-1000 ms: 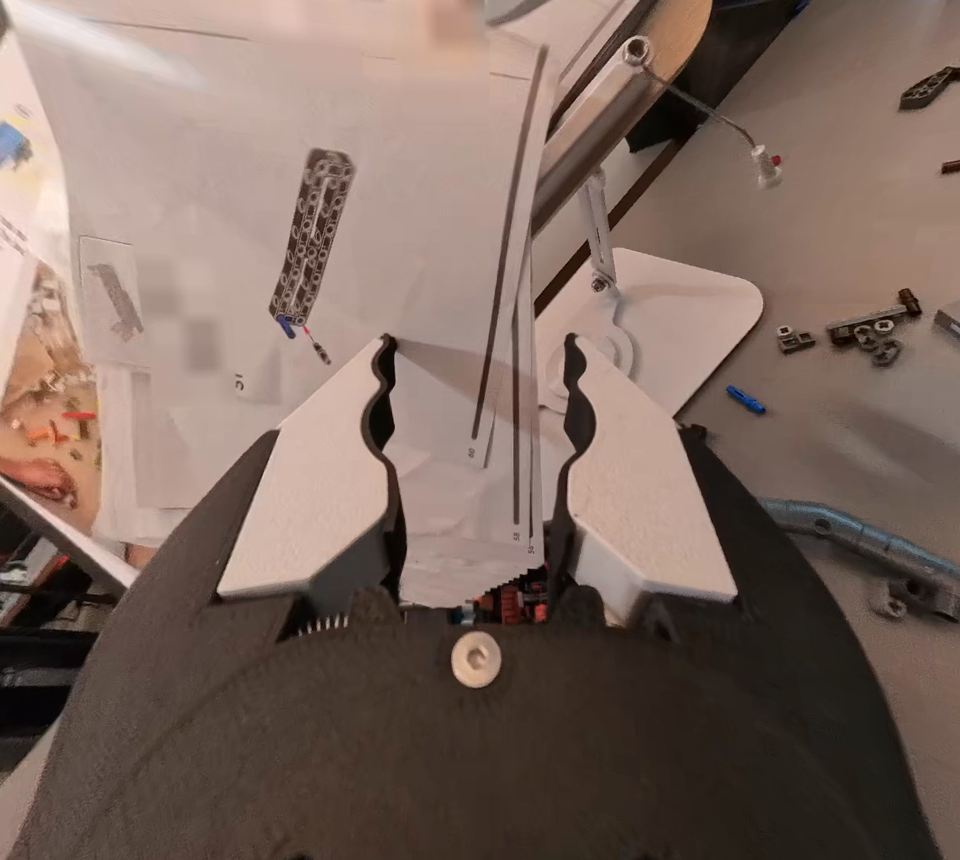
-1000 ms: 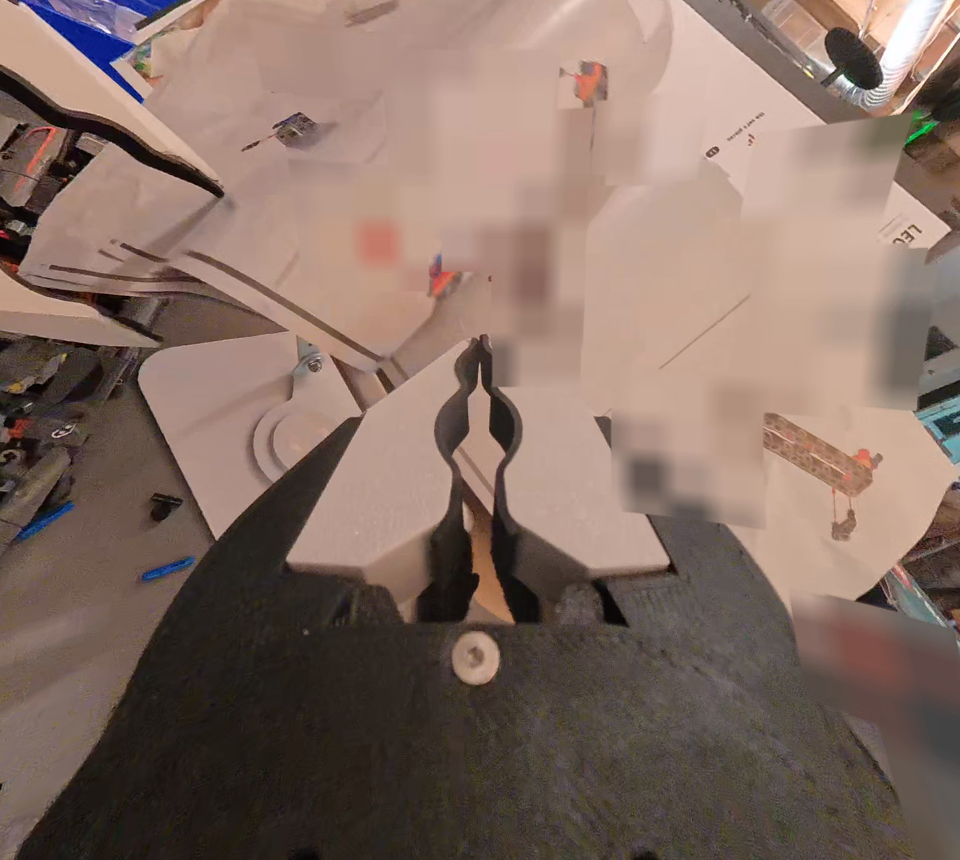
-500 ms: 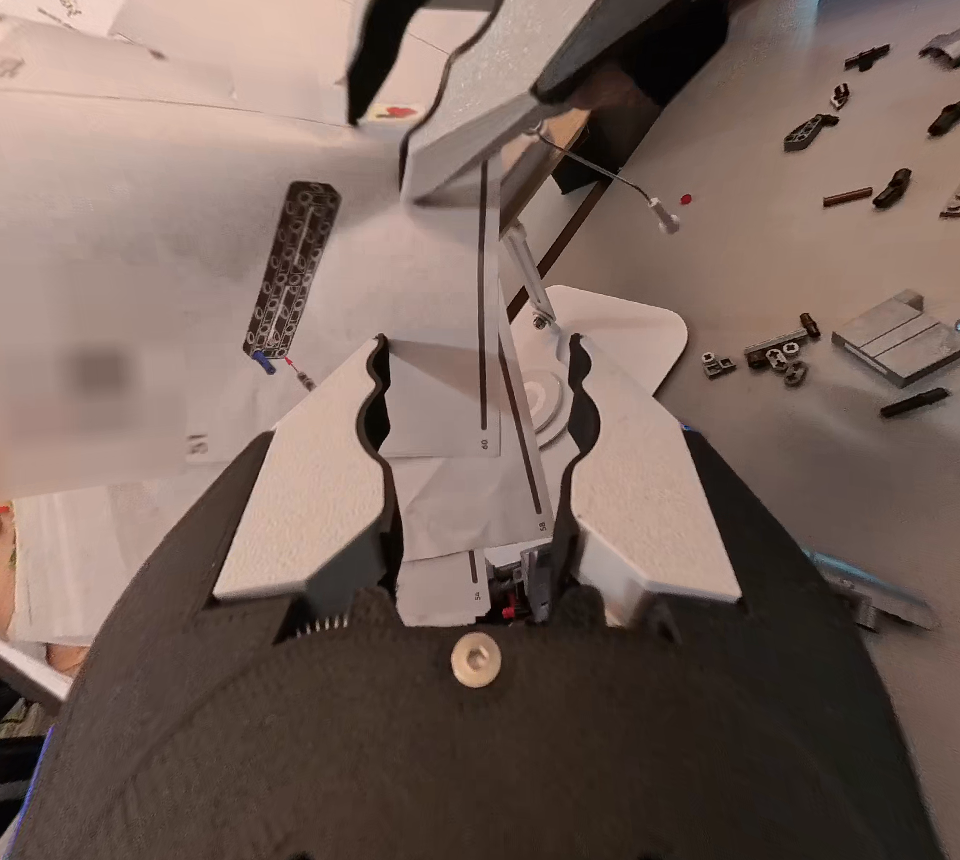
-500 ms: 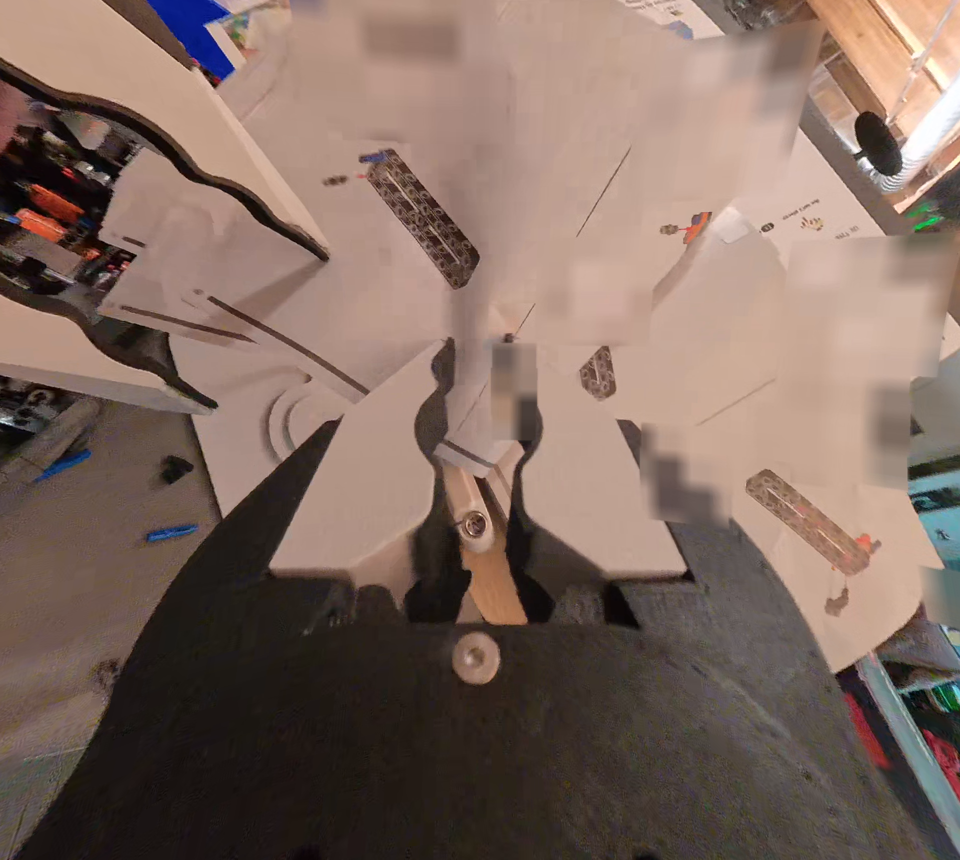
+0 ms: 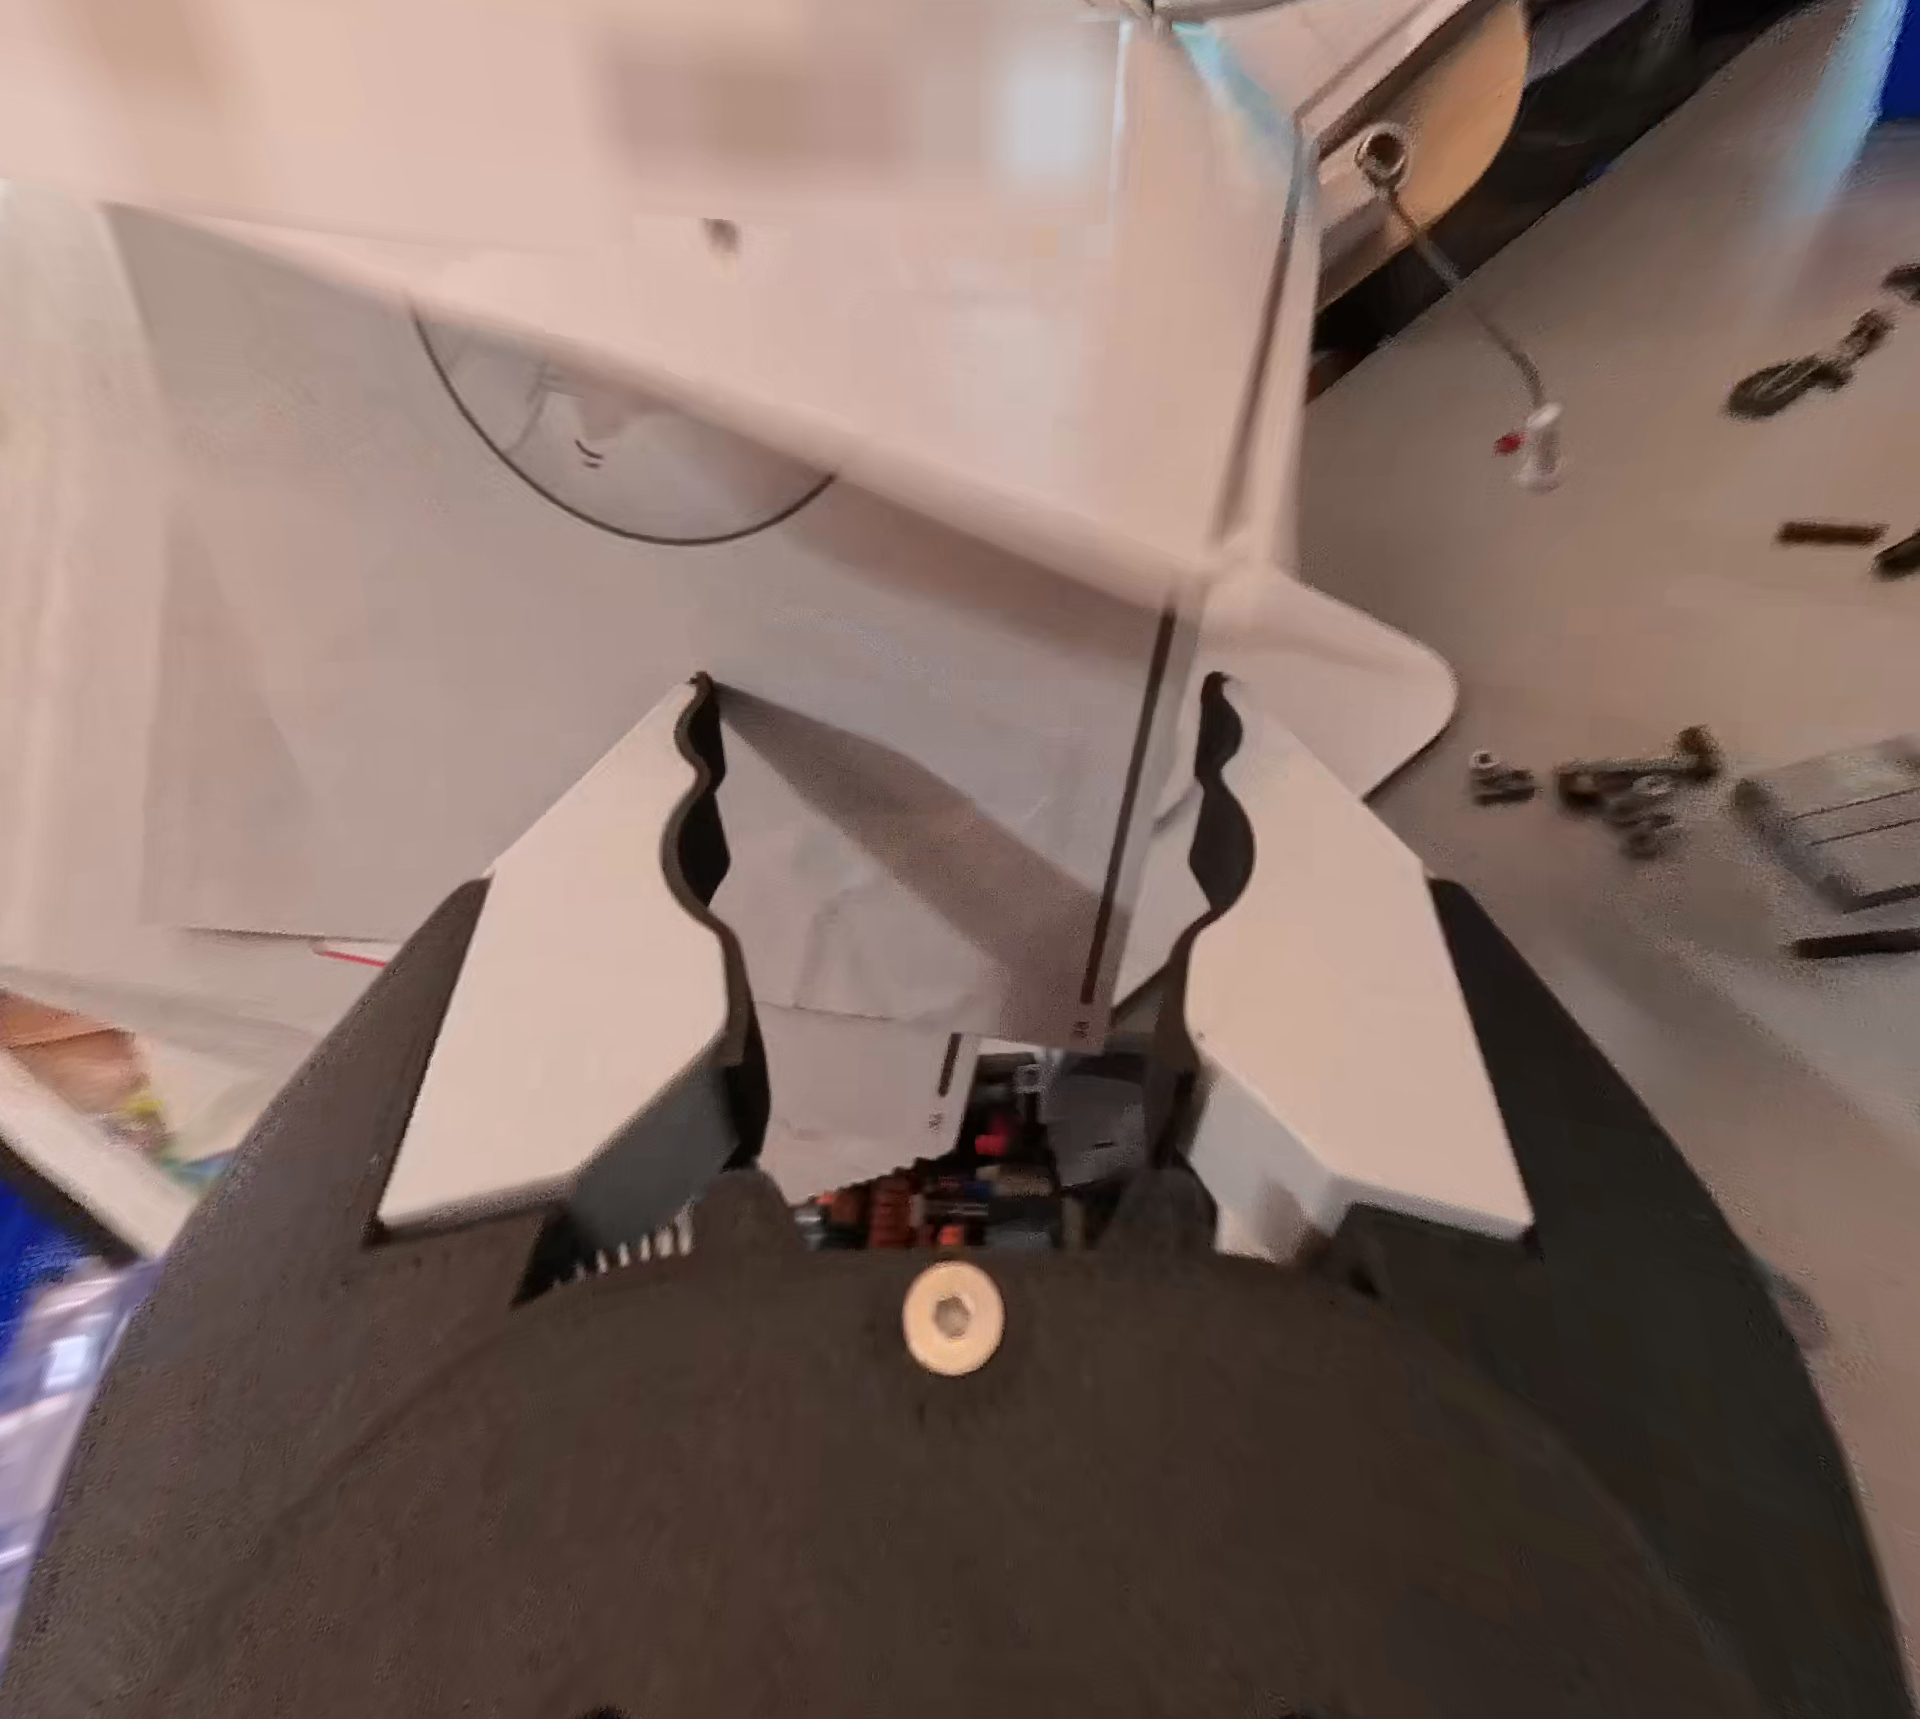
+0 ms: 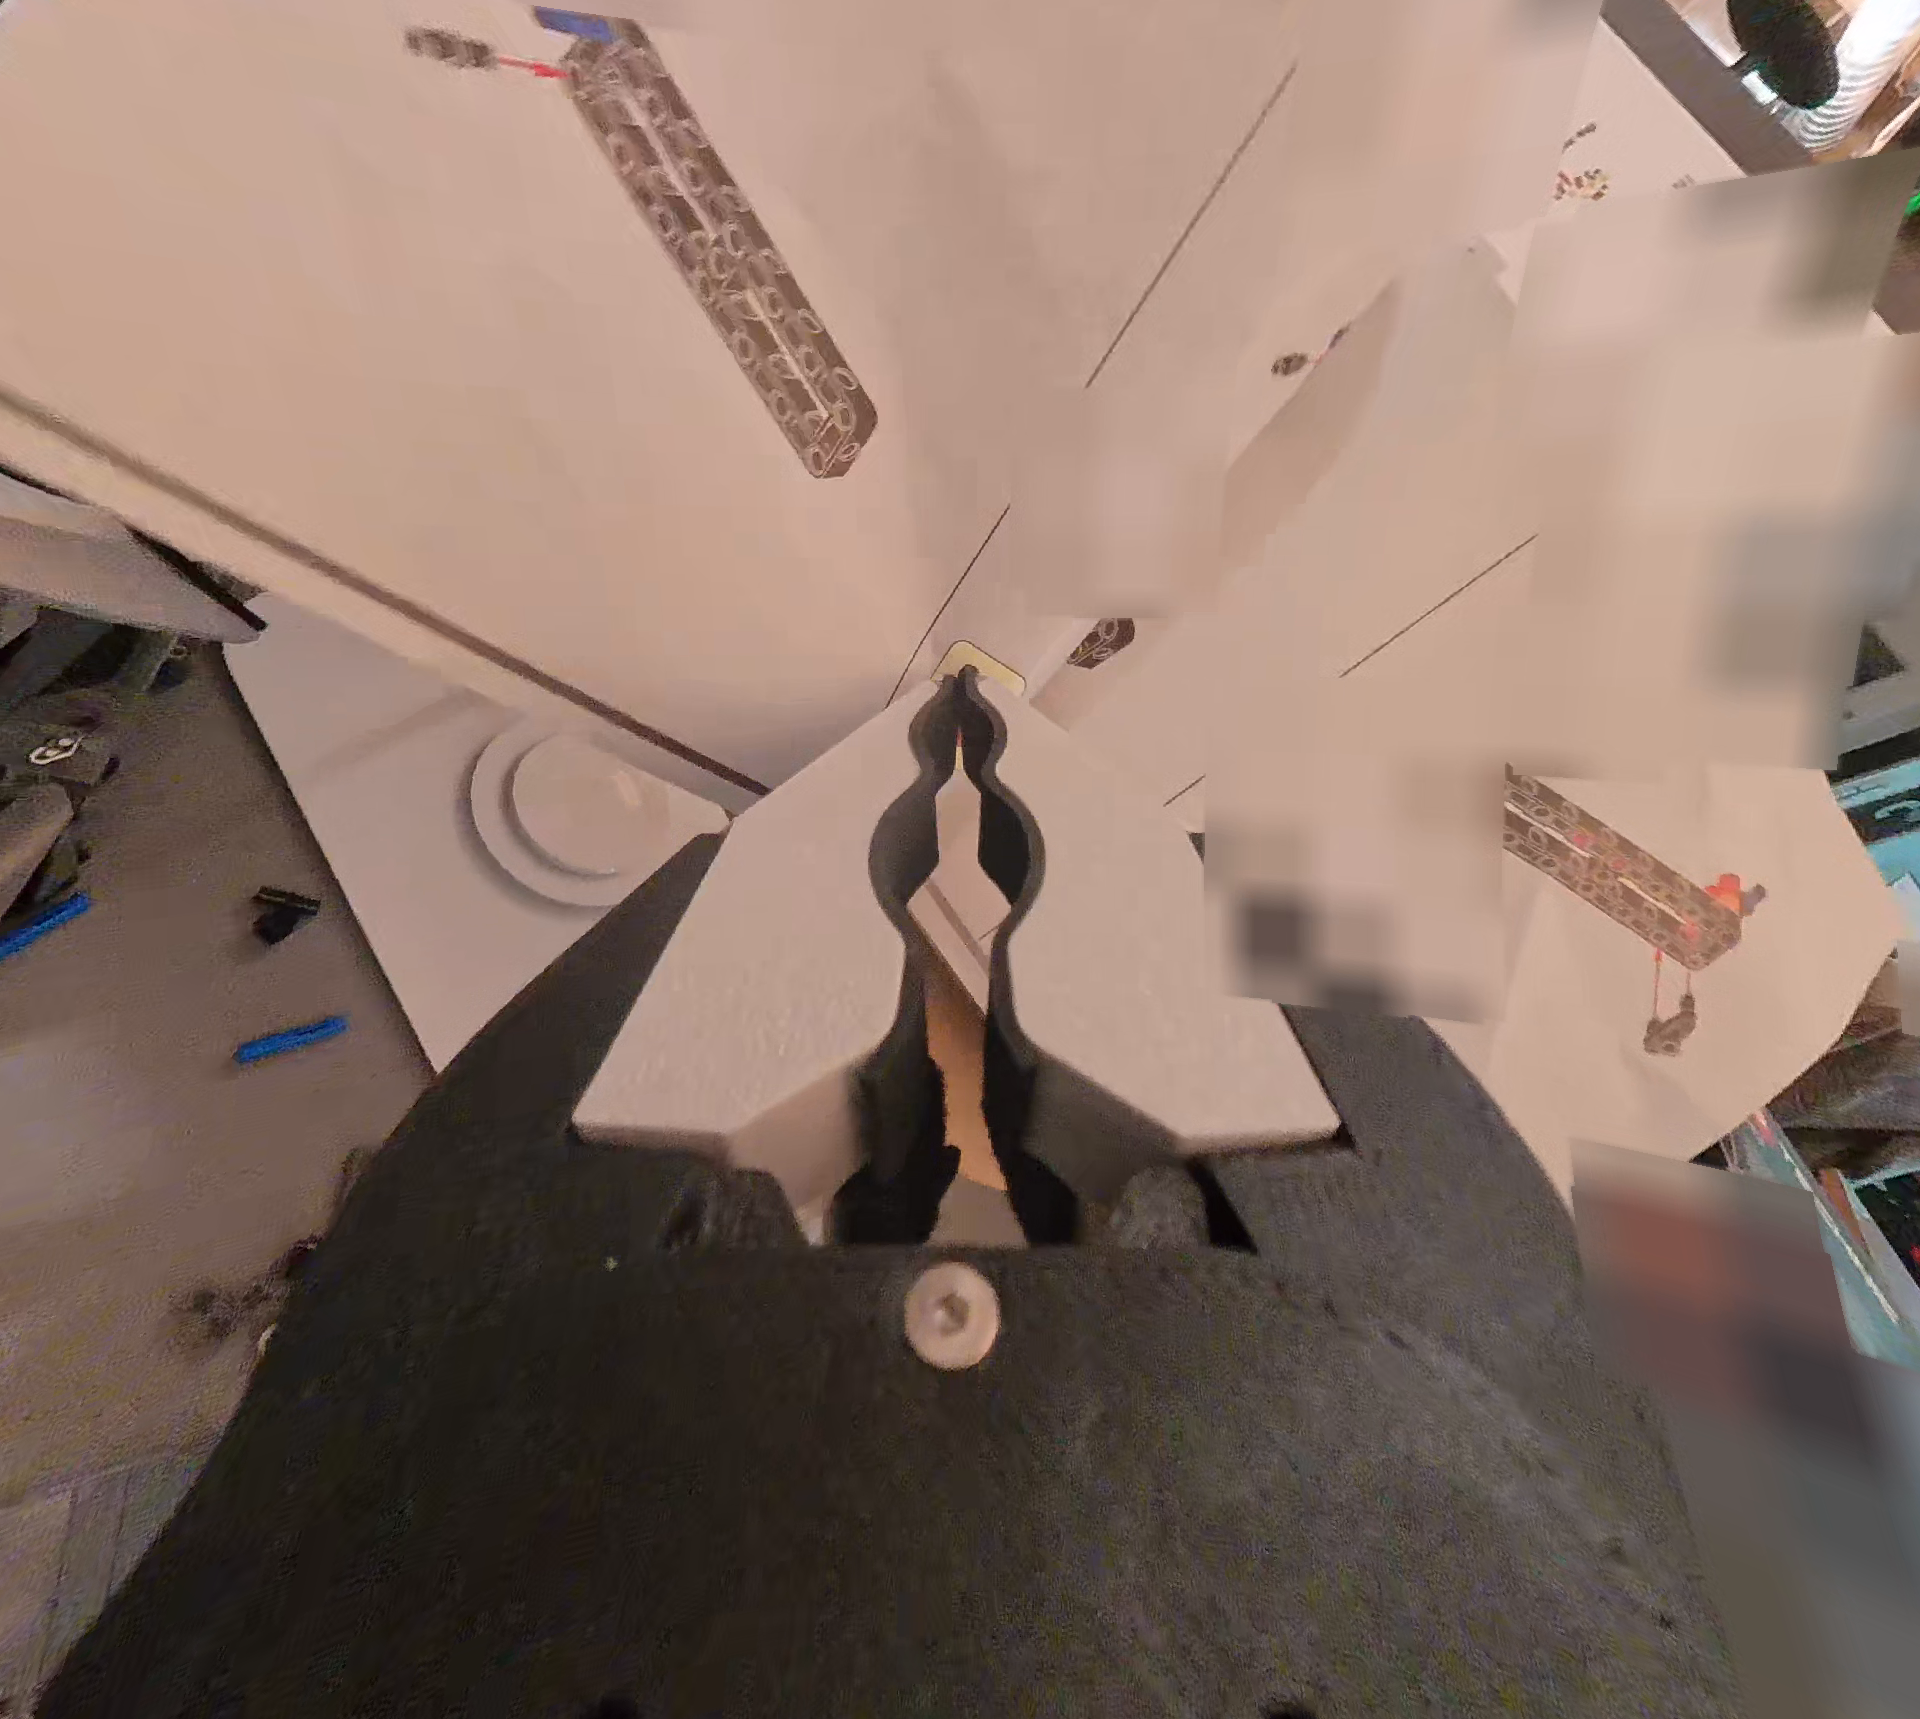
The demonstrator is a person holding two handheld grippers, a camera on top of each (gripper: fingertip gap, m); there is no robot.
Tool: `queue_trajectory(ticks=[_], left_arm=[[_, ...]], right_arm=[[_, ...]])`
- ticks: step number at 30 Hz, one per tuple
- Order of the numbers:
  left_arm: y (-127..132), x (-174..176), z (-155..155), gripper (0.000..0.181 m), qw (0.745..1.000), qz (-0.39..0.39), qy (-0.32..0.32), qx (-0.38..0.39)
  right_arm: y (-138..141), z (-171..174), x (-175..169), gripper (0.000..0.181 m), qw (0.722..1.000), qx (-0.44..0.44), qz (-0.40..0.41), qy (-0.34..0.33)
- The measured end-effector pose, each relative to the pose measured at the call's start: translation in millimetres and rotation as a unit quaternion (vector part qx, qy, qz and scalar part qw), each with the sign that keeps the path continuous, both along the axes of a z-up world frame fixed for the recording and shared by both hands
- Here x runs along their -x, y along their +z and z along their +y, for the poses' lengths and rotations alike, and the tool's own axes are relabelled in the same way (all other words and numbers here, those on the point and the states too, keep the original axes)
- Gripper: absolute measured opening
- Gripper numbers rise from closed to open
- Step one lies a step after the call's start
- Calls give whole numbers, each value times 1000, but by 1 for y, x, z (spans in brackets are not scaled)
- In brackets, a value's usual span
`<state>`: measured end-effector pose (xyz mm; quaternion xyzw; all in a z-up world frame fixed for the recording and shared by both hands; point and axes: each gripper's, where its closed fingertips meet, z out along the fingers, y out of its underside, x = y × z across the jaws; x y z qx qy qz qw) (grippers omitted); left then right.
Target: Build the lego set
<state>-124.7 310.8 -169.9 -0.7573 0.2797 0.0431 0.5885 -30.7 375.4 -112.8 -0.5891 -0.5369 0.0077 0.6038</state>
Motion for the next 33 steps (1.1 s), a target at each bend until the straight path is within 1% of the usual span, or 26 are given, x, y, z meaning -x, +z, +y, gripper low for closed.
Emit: queue_trajectory(ticks=[1, 3, 5, 6, 7, 8, 9, 10, 11, 13, 15, 16, 17, 18, 19, 20, 21, 22, 23, 24, 25, 26, 27, 29, 31, 33], left_arm=[[0, -2, 0, 90, 1000, -25, -4, 11], [6, -12, -4, 92, 998, -57, -30, 17], [17, -31, -11, 93, 996, -47, -70, -3], [25, -42, -15, 89, 995, -39, -92, -20], [31, -56, -21, 88, 992, -30, -120, -29], [38, -66, -24, 88, 990, -18, -134, -38], [46, -73, -26, 89, 988, -7, -143, -50], [55, -81, -27, 89, 986, -1, -157, -60], [63, -90, -29, 89, 982, 1, -175, -65], [80, -100, -25, 89, 979, 21, -189, -79], [98, -110, -20, 92, 972, 58, -207, -100], [107, -116, -17, 89, 968, 71, -214, -111], [113, -123, -18, 88, 962, 86, -232, -117], [118, -126, -17, 89, 958, 104, -240, -122], [121, -123, -12, 89, 957, 124, -229, -125], [120, -112, -4, 86, 961, 144, -206, -116], [116, -93, 7, 90, 967, 165, -166, -103], [110, -73, 12, 89, 973, 169, -134, -83], [103, -57, 11, 89, 979, 156, -115, -58], [95, -46, 6, 93, 984, 134, -114, -38], [87, -34, 2, 95, 988, 111, -103, -23], [78, -19, 1, 100, 992, 96, -77, -8], [67, -8, -1, 107, 995, 83, -61, 3], [41, 9, -4, 114, 997, 66, -30, 25], [18, 18, -4, 115, 997, 69, -8, 34], [-1, 16, -6, 105, 996, 78, -5, 40]], right_arm=[[-1, 1, -1, 0, 1000, 4, -2, 0], [8, -5, -3, 0, 1000, -10, 21, 12], [26, -24, 0, 10, 997, -18, 56, 52], [37, -38, 4, 16, 993, -23, 69, 89], [51, -55, 7, 11, 988, -40, 80, 129], [63, -75, 8, 6, 980, -58, 84, 170], [73, -98, 9, 1, 969, -63, 83, 223], [79, -127, 10, 0, 952, -51, 75, 291], [84, -155, 9, 0, 932, -28, 63, 355], [88, -202, 0, 0, 890, 37, 29, 454], [87, -237, -11, 0, 852, 67, -1, 519], [83, -245, -12, 3, 846, 68, -19, 528], [78, -241, -8, 12, 857, 63, -34, 511], [72, -225, 1, 24, 881, 52, -46, 467], [65, -199, 8, 38, 911, 38, -60, 407], [60, -169, 12, 39, 938, 27, -62, 340], [59, -139, 12, 45, 959, 23, -55, 276], [59, -110, 9, 52, 975, 30, -35, 218], [59, -86, 3, 59, 983, 48, -12, 176], [57, -67, -4, 63, 987, 71, 8, 146], [56, -45, -15, 62, 991, 81, 28, 100], [55, -23, -28, 63, 995, 81, 42, 49], [52, -7, -40, 64, 996, 78, 46, 13], [50, 9, -52, 63, 995, 77, 59, -12], [50, 15, -58, 57, 993, 81, 78, -21], [46, 21, -64, 61, 994, 82, 67, -39]])
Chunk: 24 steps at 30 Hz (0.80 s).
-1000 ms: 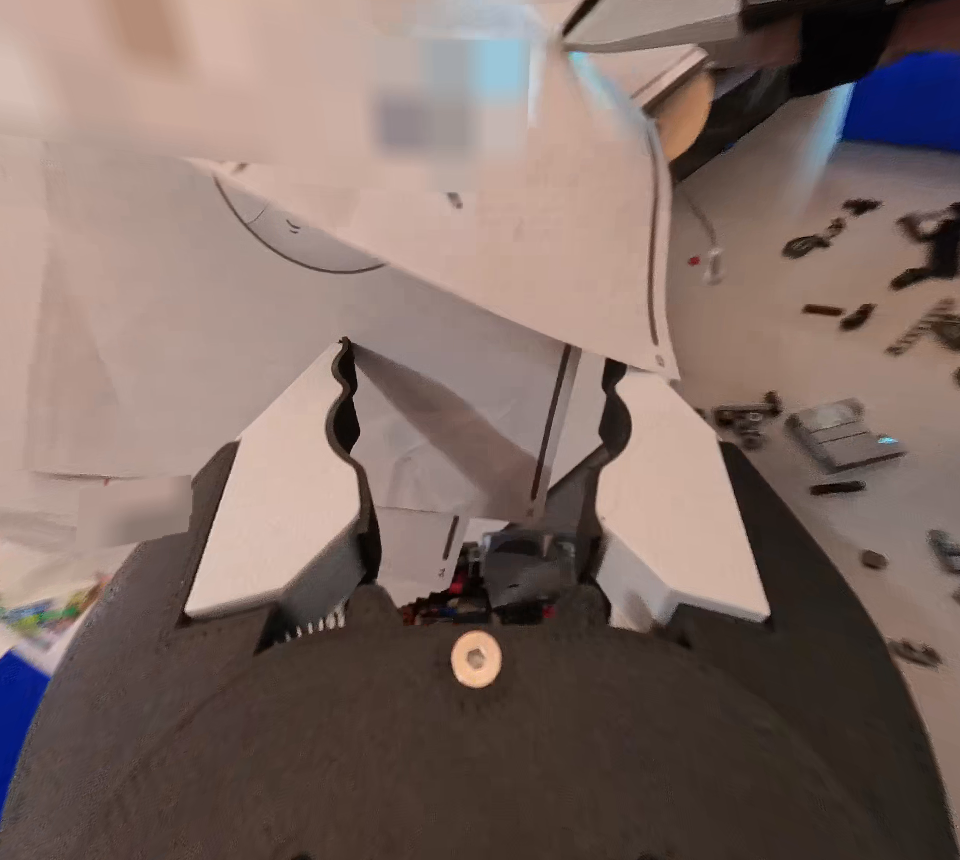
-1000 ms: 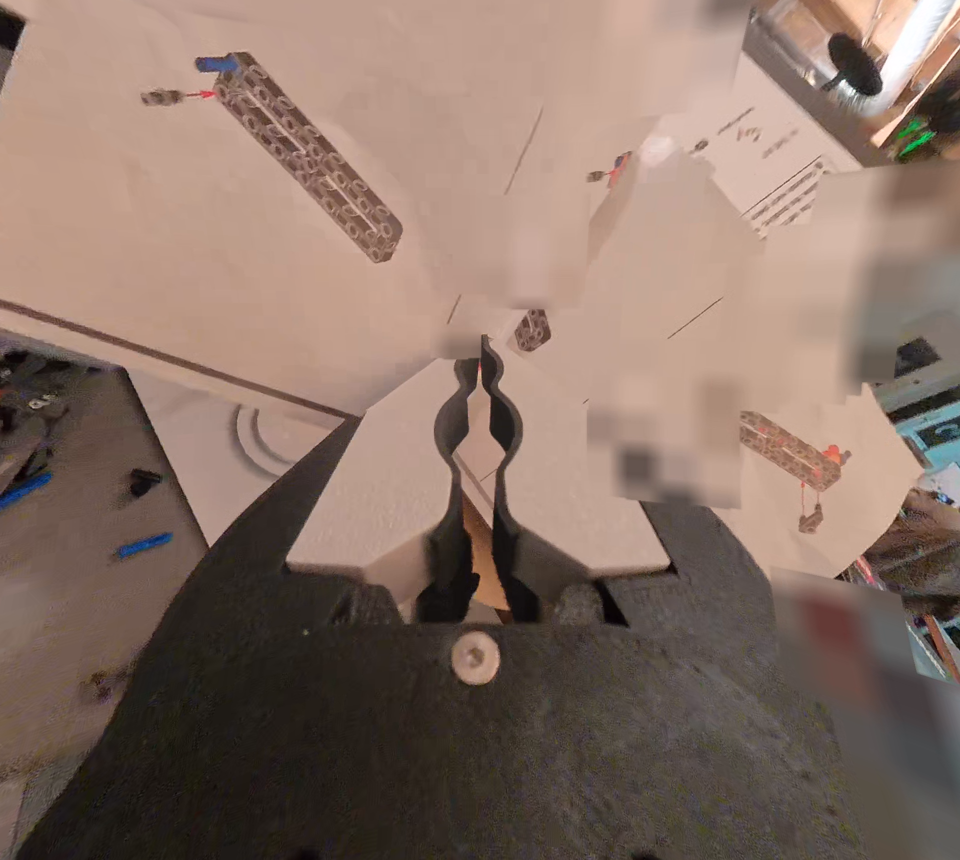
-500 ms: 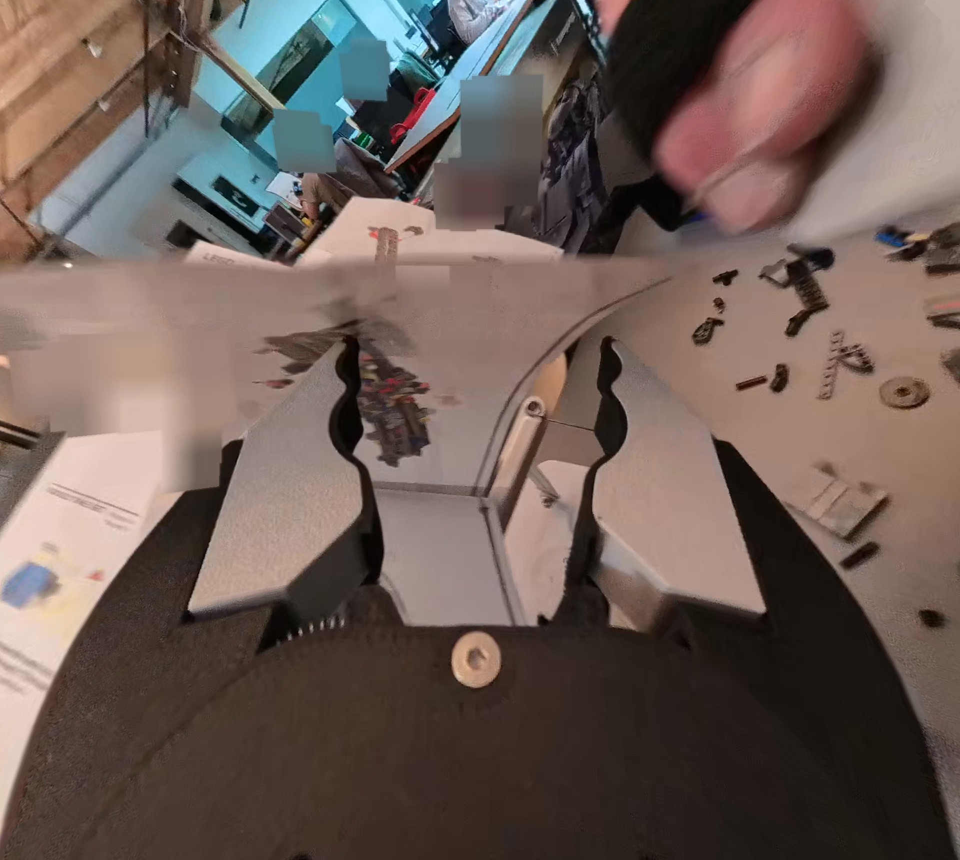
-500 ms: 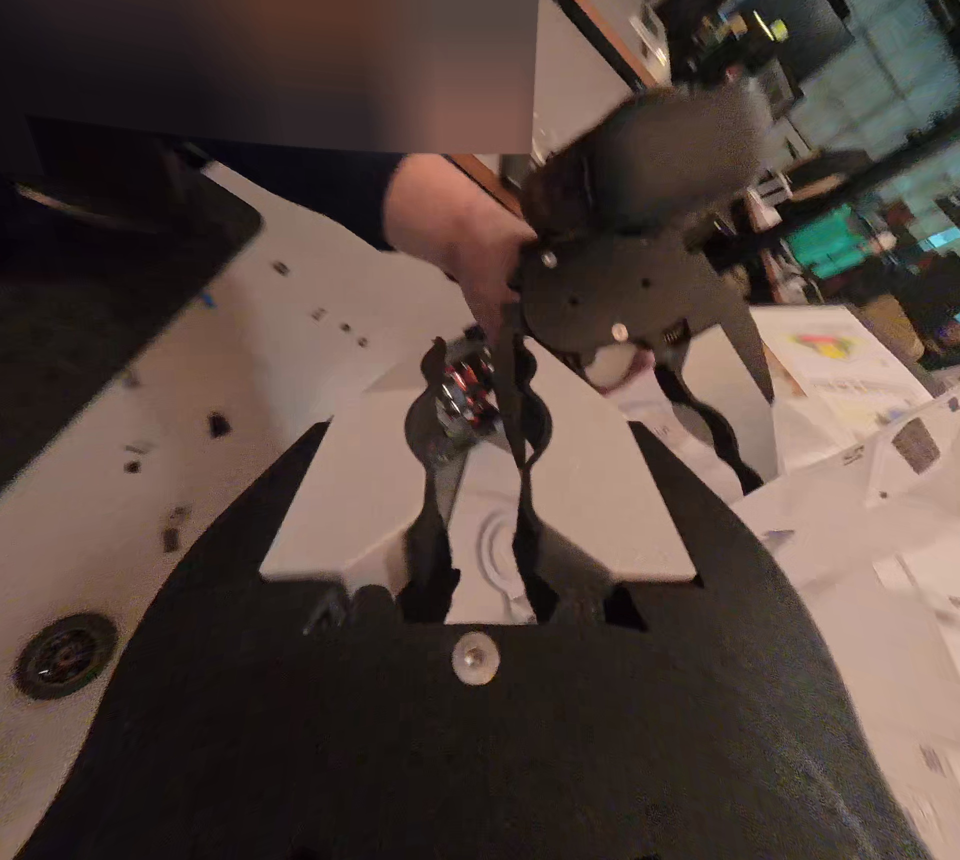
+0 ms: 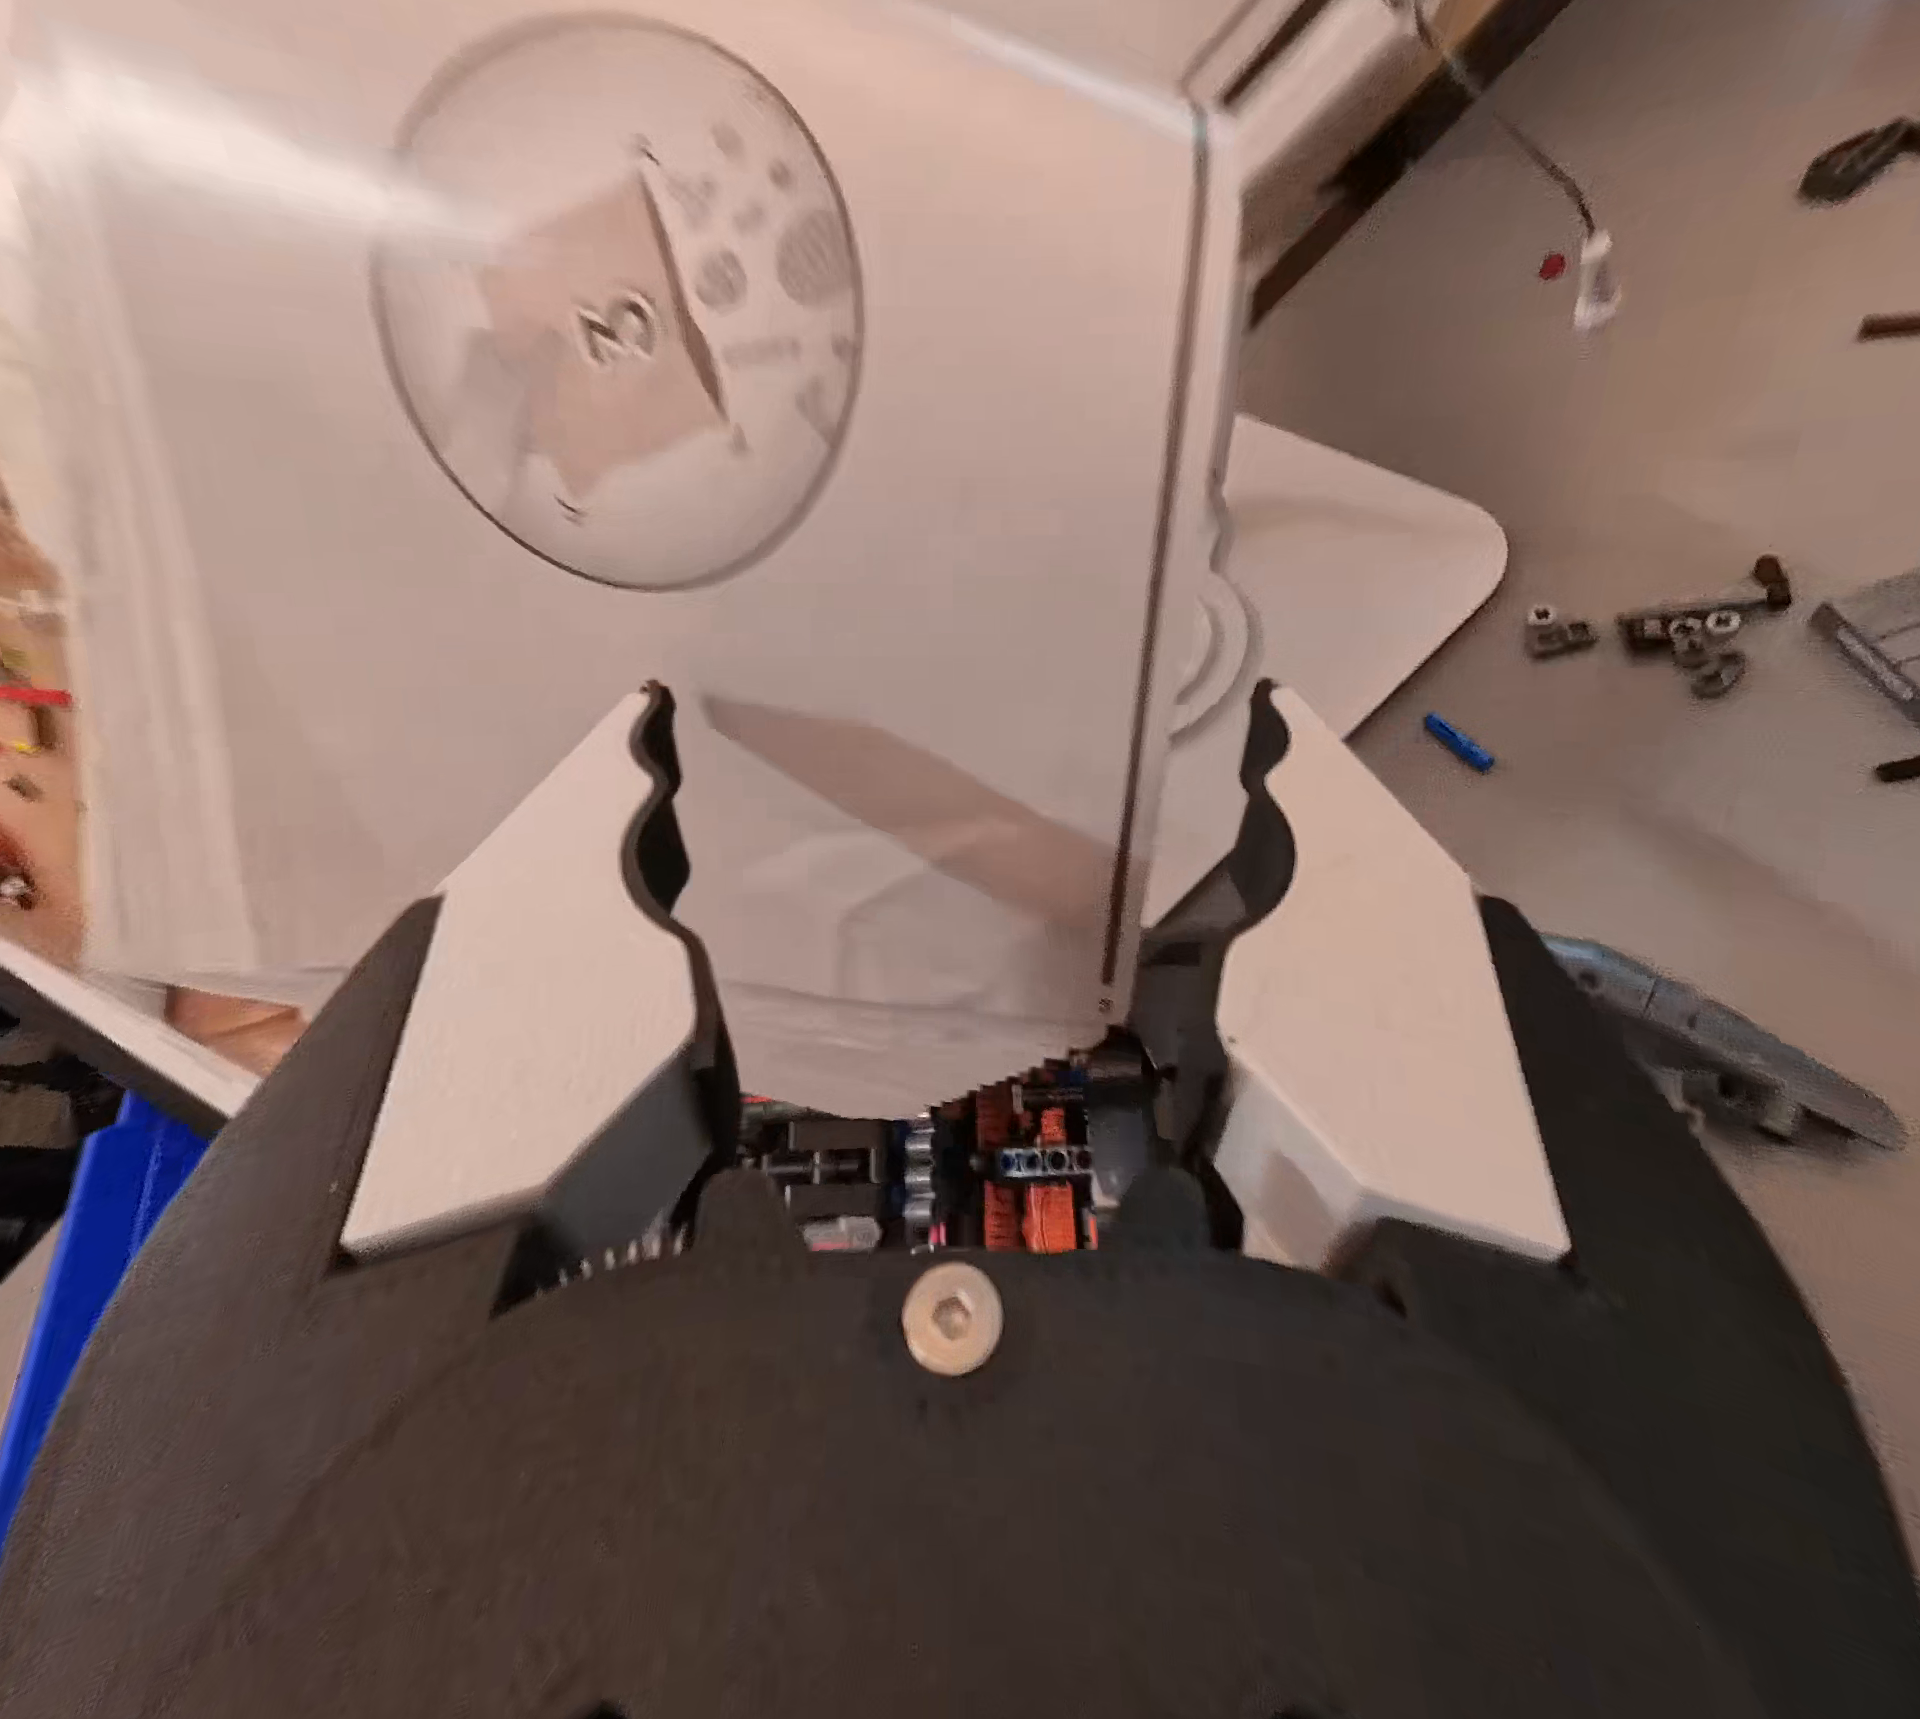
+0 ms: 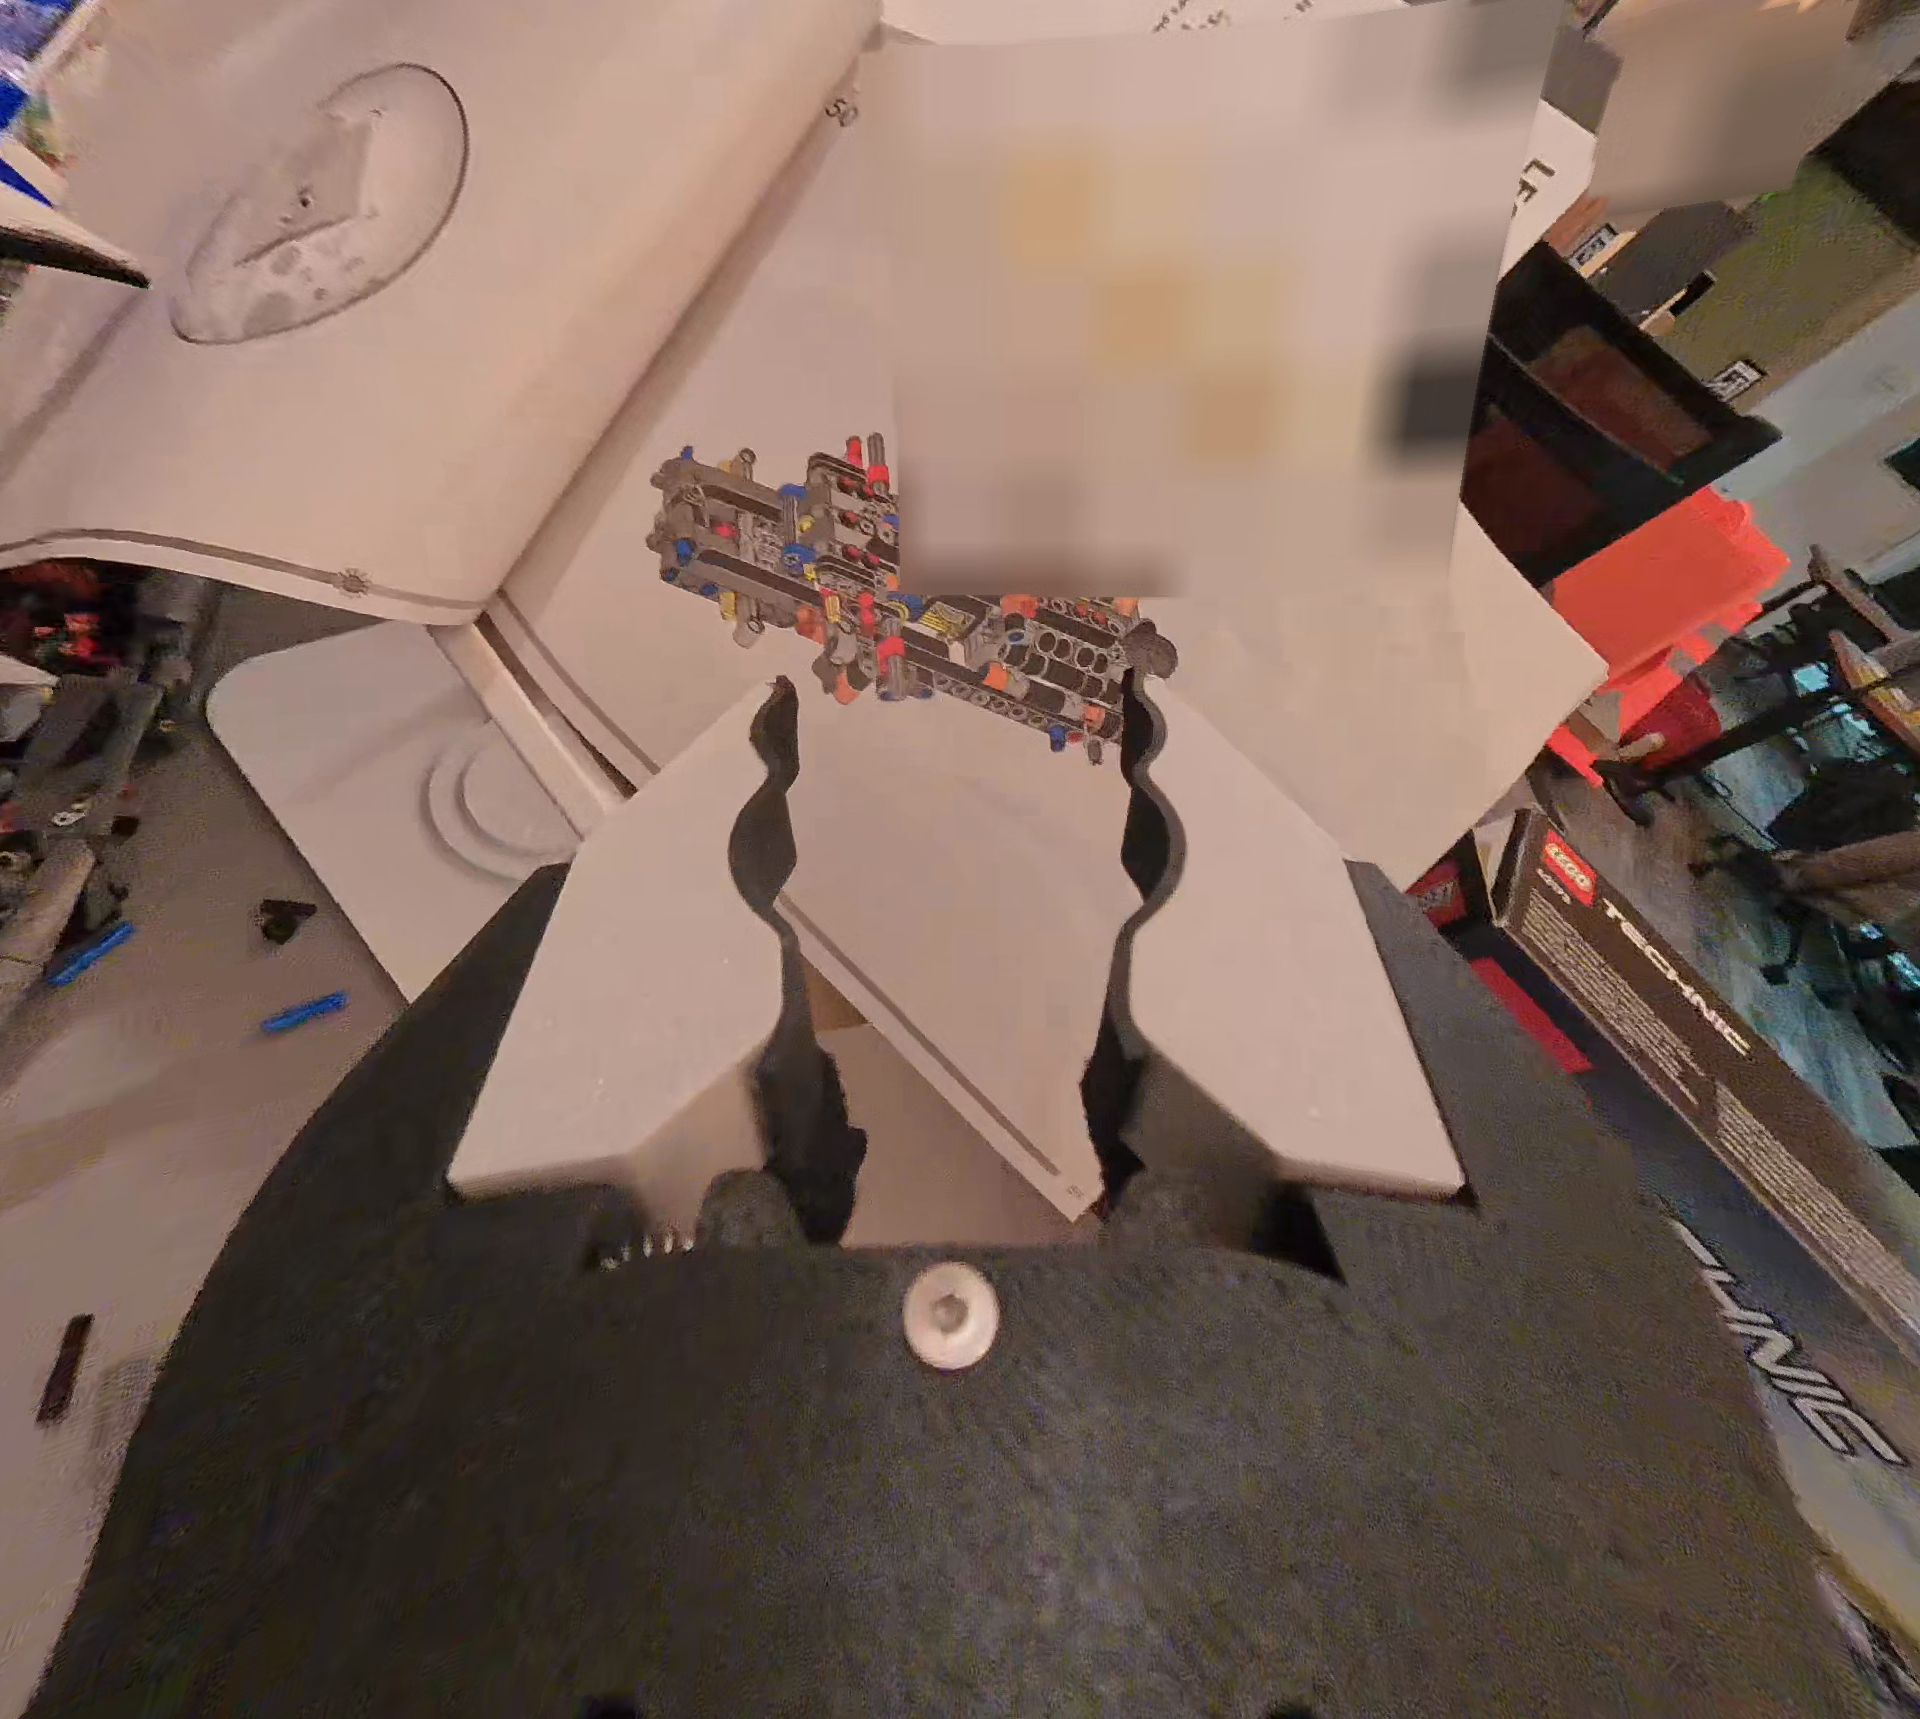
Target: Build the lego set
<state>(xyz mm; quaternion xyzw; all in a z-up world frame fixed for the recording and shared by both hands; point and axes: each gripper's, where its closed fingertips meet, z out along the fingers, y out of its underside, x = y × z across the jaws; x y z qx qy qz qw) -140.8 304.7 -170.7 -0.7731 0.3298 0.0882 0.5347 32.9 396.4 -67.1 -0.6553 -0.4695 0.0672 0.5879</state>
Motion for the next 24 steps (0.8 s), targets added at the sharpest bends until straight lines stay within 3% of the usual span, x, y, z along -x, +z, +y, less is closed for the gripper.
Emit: queue_trajectory(ticks=[4, 12, 20, 24], left_arm=[[-20, 6, 3, 85, 997, 69, 39, -13], [-21, 0, -5, 54, 998, 56, 10, -10], [-22, 17, -13, 16, 998, 64, 10, -1], [-22, 26, -15, 7, 998, 68, 15, -5]], right_arm=[[-5, 7, -3, 56, 1000, -18, -11, -11], [-5, 8, -4, 52, 1000, -16, 1, 4], [-4, -2, 4, 45, 999, -25, -1, 33], [-7, 3, 1, 36, 999, -28, -1, 29]])
